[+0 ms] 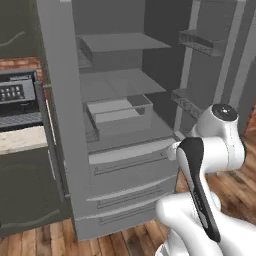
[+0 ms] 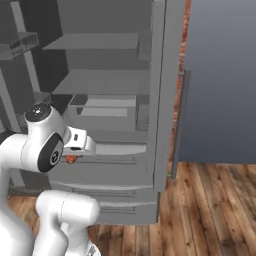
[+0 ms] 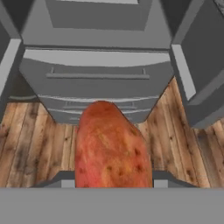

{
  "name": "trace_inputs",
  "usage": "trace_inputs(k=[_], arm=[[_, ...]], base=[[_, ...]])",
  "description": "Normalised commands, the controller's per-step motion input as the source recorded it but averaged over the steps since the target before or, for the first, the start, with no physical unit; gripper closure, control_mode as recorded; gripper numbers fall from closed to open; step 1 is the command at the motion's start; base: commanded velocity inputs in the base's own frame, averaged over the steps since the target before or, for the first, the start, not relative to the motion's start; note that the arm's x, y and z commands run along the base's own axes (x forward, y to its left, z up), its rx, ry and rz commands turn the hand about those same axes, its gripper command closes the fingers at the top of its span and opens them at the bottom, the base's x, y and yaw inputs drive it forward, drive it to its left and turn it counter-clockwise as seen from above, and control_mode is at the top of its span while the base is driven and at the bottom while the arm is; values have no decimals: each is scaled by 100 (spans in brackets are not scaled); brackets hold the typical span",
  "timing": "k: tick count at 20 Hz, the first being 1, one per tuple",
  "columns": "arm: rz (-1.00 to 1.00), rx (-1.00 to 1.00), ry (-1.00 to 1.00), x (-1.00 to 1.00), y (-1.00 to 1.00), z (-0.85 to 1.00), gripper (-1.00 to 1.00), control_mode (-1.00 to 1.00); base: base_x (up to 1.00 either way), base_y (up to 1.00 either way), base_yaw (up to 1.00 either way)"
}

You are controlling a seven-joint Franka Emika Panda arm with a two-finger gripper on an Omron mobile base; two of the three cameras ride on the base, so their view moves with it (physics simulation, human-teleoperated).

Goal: Gather the cucumber and sweet potato from the fridge and place them on a tray on the dining counter. Then gather the steak and chicken drumstick from the fridge and place them on the other tray.

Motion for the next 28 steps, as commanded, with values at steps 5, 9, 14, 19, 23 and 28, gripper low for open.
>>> trace_inputs(k=[5,9,14,19,23,28], arm=[[0,0,0,0,0,0,100,100],[0,0,0,0,0,0,100,100],[0,0,0,0,0,0,100,100],[0,0,0,0,0,0,100,100],[0,0,0,0,0,0,100,100],[0,0,0,0,0,0,100,100]], base=[[-45,-18,-52],[-29,-33,-56],[-20,-40,-58],[-12,-51,-60],[0,-48,-57],[0,-32,-53]])
